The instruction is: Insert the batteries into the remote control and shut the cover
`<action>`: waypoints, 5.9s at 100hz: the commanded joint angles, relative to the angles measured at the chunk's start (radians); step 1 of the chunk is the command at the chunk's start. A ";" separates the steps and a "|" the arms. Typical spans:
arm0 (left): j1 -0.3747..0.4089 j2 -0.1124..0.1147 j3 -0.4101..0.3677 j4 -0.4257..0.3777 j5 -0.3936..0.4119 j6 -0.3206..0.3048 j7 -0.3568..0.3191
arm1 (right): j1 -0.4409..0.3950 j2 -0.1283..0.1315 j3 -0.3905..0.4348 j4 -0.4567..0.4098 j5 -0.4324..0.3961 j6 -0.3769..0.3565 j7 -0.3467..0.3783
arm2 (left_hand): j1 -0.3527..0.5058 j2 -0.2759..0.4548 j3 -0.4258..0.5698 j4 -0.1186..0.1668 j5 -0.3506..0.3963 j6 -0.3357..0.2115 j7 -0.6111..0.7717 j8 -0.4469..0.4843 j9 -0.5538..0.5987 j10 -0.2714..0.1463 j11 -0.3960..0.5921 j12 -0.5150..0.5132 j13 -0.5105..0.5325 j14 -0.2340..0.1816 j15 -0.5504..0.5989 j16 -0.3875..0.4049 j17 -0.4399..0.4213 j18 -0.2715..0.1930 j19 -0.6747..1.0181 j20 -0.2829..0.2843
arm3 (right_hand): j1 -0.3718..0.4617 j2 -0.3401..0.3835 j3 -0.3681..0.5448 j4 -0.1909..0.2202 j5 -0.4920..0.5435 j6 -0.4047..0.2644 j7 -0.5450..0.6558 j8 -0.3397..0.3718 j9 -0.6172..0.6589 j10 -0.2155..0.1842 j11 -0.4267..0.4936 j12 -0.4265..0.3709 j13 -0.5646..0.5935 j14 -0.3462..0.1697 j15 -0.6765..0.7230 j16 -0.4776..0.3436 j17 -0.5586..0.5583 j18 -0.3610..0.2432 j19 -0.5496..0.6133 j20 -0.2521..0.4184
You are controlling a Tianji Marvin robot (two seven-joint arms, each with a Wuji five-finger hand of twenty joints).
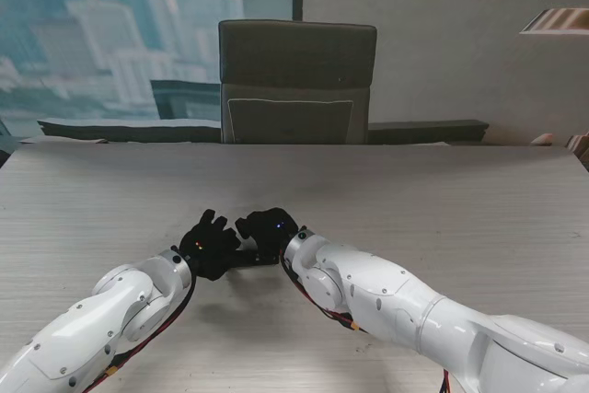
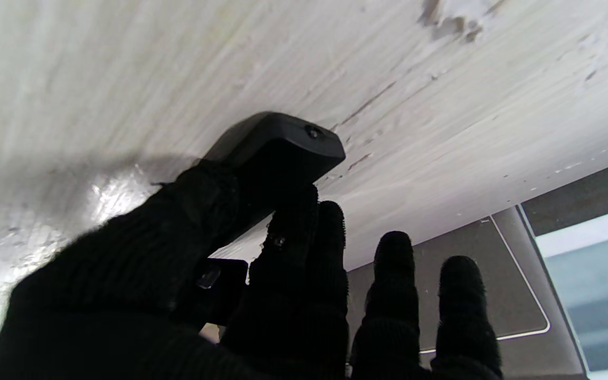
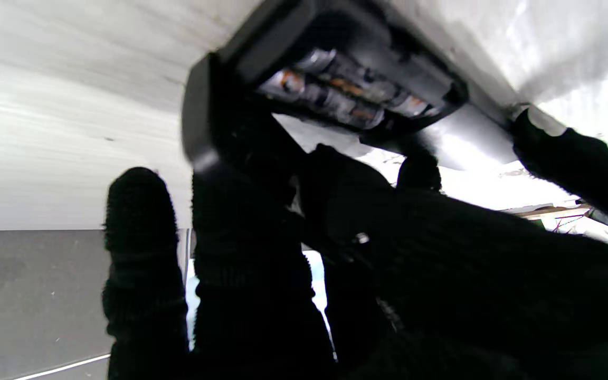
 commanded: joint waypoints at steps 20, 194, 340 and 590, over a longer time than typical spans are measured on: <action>0.030 -0.001 0.019 0.050 0.002 -0.001 -0.037 | -0.017 0.012 -0.004 -0.029 -0.008 -0.009 0.028 | 0.189 -0.025 -0.047 0.079 0.075 -0.268 0.148 0.045 -0.011 0.007 -0.007 -0.003 -0.022 0.010 -0.010 0.000 -0.011 0.013 0.004 0.002 | -0.089 0.015 0.025 0.069 -0.036 0.001 0.007 0.012 -0.052 0.014 0.019 0.030 -0.029 -0.015 -0.021 0.055 -0.034 0.014 0.002 0.014; 0.028 -0.001 0.019 0.053 0.000 0.000 -0.033 | -0.092 0.107 0.120 -0.219 -0.086 0.027 0.033 | 0.189 -0.024 -0.047 0.079 0.073 -0.265 0.148 0.045 -0.012 0.008 -0.007 -0.003 -0.025 0.009 -0.010 0.000 -0.010 0.015 0.007 0.003 | -0.556 0.427 -0.307 0.199 -0.095 -0.023 0.000 0.003 -0.141 0.009 -0.022 0.079 -0.231 0.082 -0.137 0.175 -0.258 0.110 -0.101 0.075; 0.033 -0.002 0.012 0.052 -0.001 0.003 -0.034 | -0.085 0.104 0.045 -0.182 -0.038 0.294 0.208 | 0.189 -0.024 -0.047 0.079 0.075 -0.267 0.148 0.045 -0.012 0.006 -0.007 -0.003 -0.025 0.010 -0.012 -0.001 -0.013 0.014 0.002 0.001 | -0.523 0.335 -0.267 0.182 0.289 -0.058 0.068 0.114 0.195 0.041 0.022 0.064 -0.080 0.174 0.025 0.171 -0.174 0.164 0.019 0.158; 0.031 -0.003 0.013 0.053 -0.007 0.004 -0.037 | -0.102 0.098 0.063 -0.110 0.009 0.091 0.149 | 0.188 -0.025 -0.047 0.079 0.074 -0.269 0.149 0.045 -0.013 0.008 -0.007 -0.003 -0.027 0.007 -0.011 0.000 -0.014 0.014 0.002 0.001 | -0.180 0.014 -0.041 -0.035 0.072 -0.195 0.368 -0.172 -0.156 -0.014 0.041 0.106 -0.303 0.047 -0.081 0.216 -0.354 0.076 -0.087 0.121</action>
